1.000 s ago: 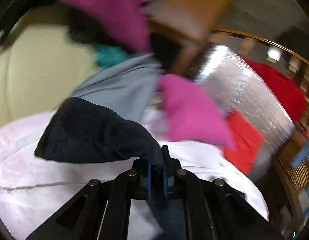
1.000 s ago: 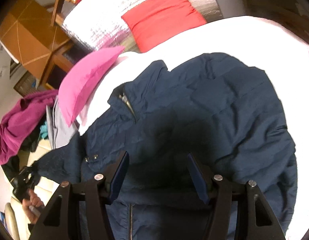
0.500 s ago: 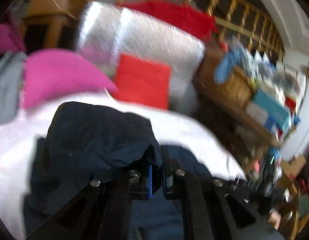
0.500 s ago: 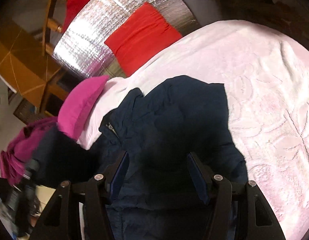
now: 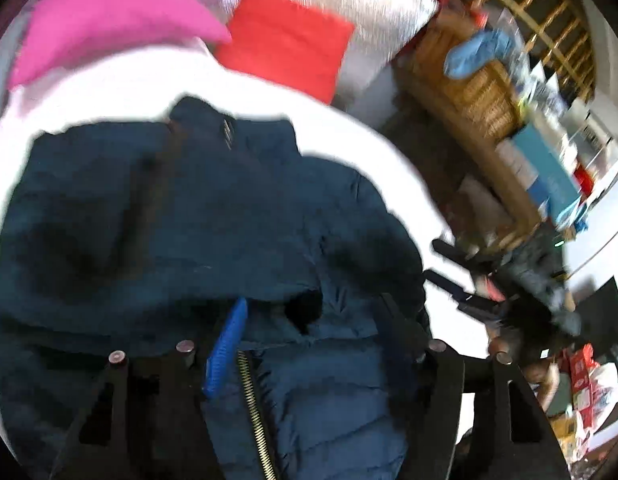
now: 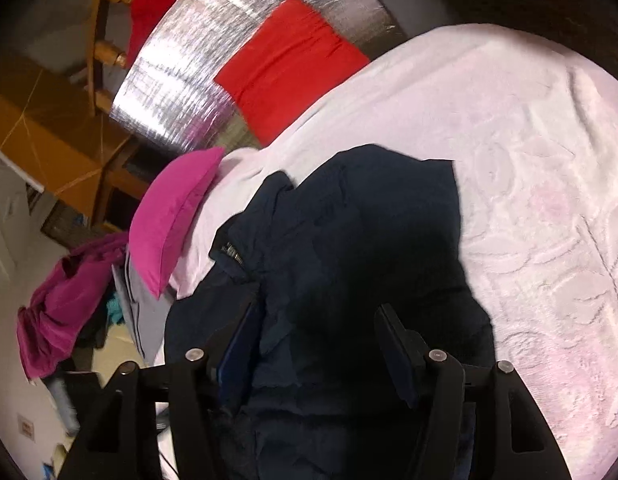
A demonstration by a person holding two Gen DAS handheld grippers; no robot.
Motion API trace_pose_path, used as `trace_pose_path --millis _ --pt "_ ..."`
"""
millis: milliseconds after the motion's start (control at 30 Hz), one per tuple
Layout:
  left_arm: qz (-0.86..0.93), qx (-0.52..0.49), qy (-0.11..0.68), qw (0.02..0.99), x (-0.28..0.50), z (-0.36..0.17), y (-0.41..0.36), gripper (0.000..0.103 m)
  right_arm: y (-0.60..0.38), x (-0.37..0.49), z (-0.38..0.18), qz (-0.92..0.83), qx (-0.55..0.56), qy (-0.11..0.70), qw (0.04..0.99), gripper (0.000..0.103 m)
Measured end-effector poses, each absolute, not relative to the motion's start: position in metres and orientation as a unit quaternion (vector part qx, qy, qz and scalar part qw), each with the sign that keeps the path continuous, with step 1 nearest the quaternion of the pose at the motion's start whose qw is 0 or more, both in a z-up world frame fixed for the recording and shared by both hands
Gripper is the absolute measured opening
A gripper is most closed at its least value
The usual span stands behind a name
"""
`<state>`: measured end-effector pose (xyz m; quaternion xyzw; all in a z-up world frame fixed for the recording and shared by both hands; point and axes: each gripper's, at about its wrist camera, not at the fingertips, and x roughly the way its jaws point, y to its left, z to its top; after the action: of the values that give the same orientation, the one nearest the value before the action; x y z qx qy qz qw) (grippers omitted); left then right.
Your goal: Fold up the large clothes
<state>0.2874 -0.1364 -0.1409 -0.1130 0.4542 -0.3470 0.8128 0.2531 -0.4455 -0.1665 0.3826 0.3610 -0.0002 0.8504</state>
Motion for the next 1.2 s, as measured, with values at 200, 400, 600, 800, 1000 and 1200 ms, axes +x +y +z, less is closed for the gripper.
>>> trace_pose_path --millis 200,400,600,800,1000,1200 --pt "-0.284 -0.138 0.410 0.856 0.287 -0.119 -0.067 0.069 -0.404 0.261 -0.157 0.033 0.326 0.370 0.869 0.071" --pt "-0.171 -0.165 0.435 0.869 0.315 -0.143 -0.010 0.069 -0.340 0.274 -0.146 0.098 0.234 0.378 0.891 0.095" --pt "-0.097 -0.144 0.489 0.855 0.337 -0.175 0.003 0.069 -0.274 0.296 -0.163 0.100 0.099 0.421 0.896 0.101" --pt "-0.092 -0.135 0.514 0.842 0.337 -0.193 -0.004 0.069 -0.273 0.308 -0.172 0.004 0.069 0.398 0.915 0.100" --pt "-0.095 -0.119 0.519 0.841 0.334 -0.198 -0.013 0.069 -0.386 0.283 -0.175 -0.016 0.359 0.340 0.869 0.100" --pt "-0.094 -0.119 0.512 0.845 0.334 -0.197 -0.017 0.069 -0.437 0.267 -0.204 0.016 0.482 0.325 0.814 0.100"
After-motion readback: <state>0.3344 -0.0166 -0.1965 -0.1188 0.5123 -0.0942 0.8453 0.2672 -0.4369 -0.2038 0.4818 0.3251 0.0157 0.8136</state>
